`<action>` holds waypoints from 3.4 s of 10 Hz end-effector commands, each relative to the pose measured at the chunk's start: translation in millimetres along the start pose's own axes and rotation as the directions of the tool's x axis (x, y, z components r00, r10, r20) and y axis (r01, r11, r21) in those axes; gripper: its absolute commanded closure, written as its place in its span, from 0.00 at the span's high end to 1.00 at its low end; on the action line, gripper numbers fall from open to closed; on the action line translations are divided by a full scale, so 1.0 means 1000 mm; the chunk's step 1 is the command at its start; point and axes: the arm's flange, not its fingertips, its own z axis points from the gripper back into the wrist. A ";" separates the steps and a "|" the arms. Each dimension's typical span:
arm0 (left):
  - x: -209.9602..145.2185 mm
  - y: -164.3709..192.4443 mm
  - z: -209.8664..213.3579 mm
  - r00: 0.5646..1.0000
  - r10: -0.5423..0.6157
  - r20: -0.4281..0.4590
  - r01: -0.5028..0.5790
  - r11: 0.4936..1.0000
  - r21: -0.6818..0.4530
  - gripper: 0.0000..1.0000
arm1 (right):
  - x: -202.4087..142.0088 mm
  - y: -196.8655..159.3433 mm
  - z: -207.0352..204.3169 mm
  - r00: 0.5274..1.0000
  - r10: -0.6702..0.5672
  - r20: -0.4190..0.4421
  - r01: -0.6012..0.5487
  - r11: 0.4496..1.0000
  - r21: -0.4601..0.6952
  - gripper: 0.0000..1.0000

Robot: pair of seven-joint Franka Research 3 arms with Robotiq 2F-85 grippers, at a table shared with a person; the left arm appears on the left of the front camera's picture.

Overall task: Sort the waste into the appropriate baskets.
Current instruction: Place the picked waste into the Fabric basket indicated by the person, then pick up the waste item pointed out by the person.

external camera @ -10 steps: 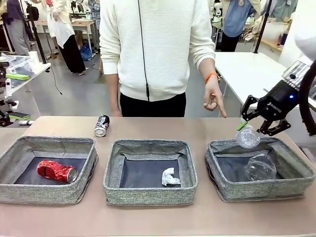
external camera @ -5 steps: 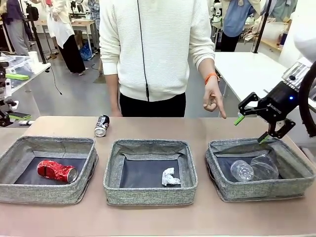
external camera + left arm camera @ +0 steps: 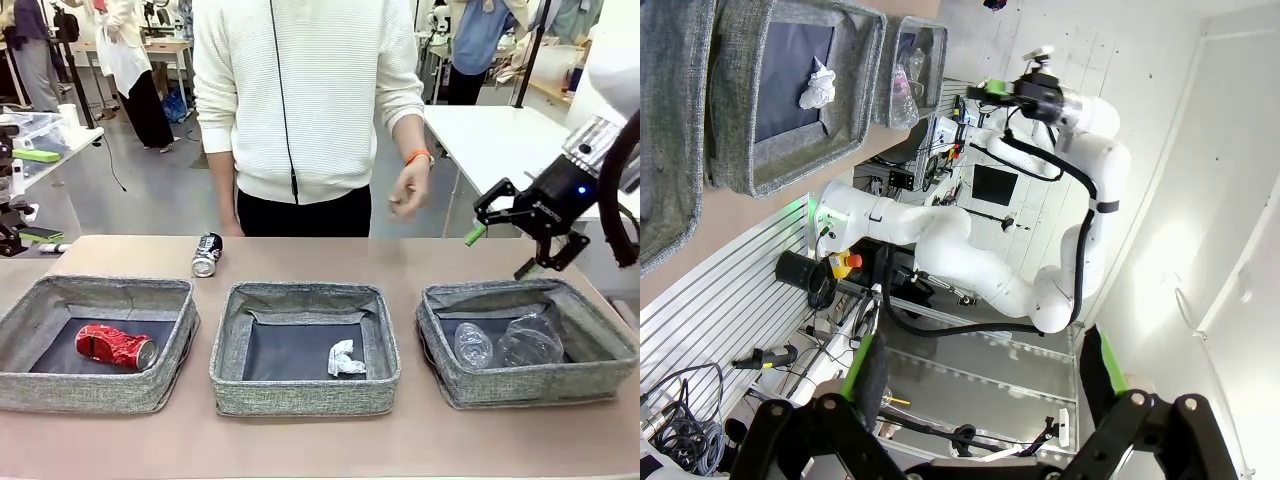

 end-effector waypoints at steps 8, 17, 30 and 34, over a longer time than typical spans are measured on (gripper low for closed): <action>-0.002 -0.004 0.000 1.000 0.006 -0.002 -0.006 1.000 -0.016 1.00 | -0.043 0.021 0.037 0.793 0.551 -0.258 -0.287 0.713 0.640 1.00; -0.002 -0.004 0.000 1.000 0.006 -0.002 -0.006 1.000 -0.016 1.00 | -0.043 0.021 0.037 0.793 0.551 -0.258 -0.287 0.713 0.640 1.00; -0.002 -0.004 0.000 1.000 0.006 -0.002 -0.006 1.000 -0.016 1.00 | -0.043 0.021 0.037 0.793 0.551 -0.258 -0.287 0.713 0.640 1.00; -0.002 -0.004 0.000 1.000 0.006 -0.002 -0.006 1.000 -0.016 1.00 | -0.043 0.021 0.037 0.793 0.551 -0.258 -0.287 0.713 0.640 1.00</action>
